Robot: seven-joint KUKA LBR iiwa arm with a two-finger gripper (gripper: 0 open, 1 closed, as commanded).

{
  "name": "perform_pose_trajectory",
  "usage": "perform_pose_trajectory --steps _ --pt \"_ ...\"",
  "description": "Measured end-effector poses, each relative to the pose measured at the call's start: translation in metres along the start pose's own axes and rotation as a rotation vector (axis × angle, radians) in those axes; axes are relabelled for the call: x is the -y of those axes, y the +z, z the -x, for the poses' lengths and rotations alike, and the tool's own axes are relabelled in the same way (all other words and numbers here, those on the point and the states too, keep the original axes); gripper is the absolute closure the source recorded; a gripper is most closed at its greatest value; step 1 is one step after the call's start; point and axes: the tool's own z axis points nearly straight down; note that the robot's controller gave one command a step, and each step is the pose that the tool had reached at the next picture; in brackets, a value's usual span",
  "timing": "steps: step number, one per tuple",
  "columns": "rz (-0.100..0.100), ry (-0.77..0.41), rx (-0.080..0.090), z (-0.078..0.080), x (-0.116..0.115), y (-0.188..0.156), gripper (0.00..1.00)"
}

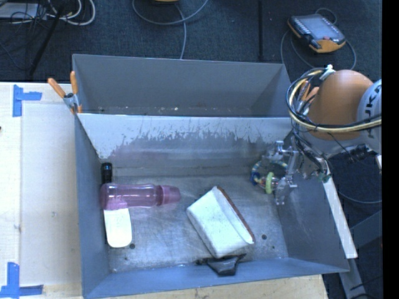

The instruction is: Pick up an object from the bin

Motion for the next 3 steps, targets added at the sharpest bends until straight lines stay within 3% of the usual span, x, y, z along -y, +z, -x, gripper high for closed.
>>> perform_pose_trajectory --steps 1,2,3 --pt "0.001 -0.023 -0.005 0.001 -0.001 0.027 1.0" --pt "0.001 -0.023 -0.005 0.001 -0.001 0.027 1.0" --pt "0.0 -0.099 0.0 0.009 -0.008 -0.143 1.0"
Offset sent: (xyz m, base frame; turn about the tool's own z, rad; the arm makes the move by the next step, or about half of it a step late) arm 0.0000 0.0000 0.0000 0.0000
